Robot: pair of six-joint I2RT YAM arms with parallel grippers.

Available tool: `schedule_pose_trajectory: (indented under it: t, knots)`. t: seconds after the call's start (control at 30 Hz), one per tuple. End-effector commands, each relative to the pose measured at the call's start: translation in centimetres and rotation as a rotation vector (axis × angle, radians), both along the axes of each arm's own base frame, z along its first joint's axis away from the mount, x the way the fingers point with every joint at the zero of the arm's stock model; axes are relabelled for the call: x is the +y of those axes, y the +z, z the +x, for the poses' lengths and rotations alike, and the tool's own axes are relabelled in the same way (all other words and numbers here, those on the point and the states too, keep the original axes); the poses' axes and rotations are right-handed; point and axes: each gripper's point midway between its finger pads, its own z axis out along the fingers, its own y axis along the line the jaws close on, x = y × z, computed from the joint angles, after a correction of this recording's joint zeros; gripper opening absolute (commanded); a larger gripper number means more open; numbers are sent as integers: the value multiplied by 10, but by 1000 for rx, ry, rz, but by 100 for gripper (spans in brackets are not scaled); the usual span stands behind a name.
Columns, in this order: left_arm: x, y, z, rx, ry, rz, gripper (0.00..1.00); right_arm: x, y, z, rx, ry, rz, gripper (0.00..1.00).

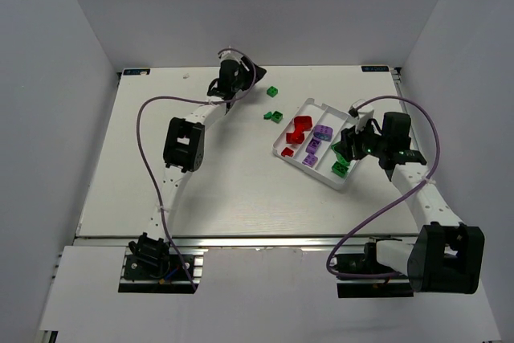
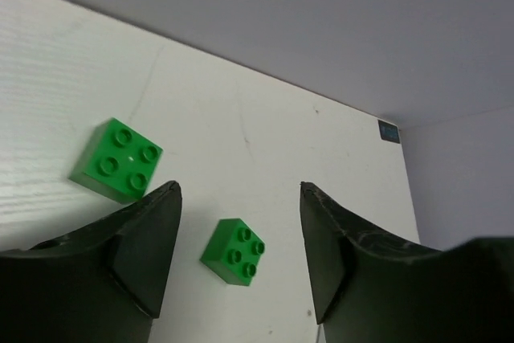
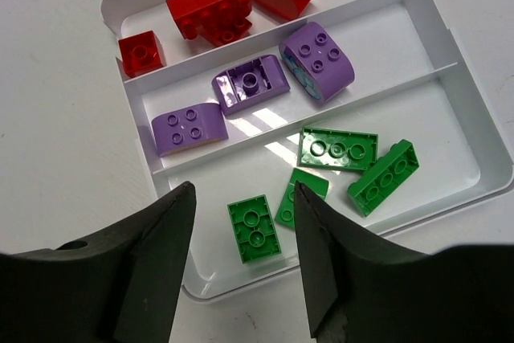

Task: Sort the legos into containers by color

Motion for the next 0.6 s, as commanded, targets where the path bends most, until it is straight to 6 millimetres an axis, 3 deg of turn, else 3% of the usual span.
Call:
schedule_pose_trajectory:
  t: [0.0,0.2,0.37,0.57]
  knots:
    - [25,64,15,-134,56,42,71,2,1,3,-17,2,19,58]
    - [26,63,10,-163,-1,127,71,3,-5,0,2,0,30,60]
    - [32,40,7,-199,-46,314,72,4,-9,-2,15,1,37,61]
    - [21,33,9,-320,-118,473,78,6,-8,0,18,2,52,62]
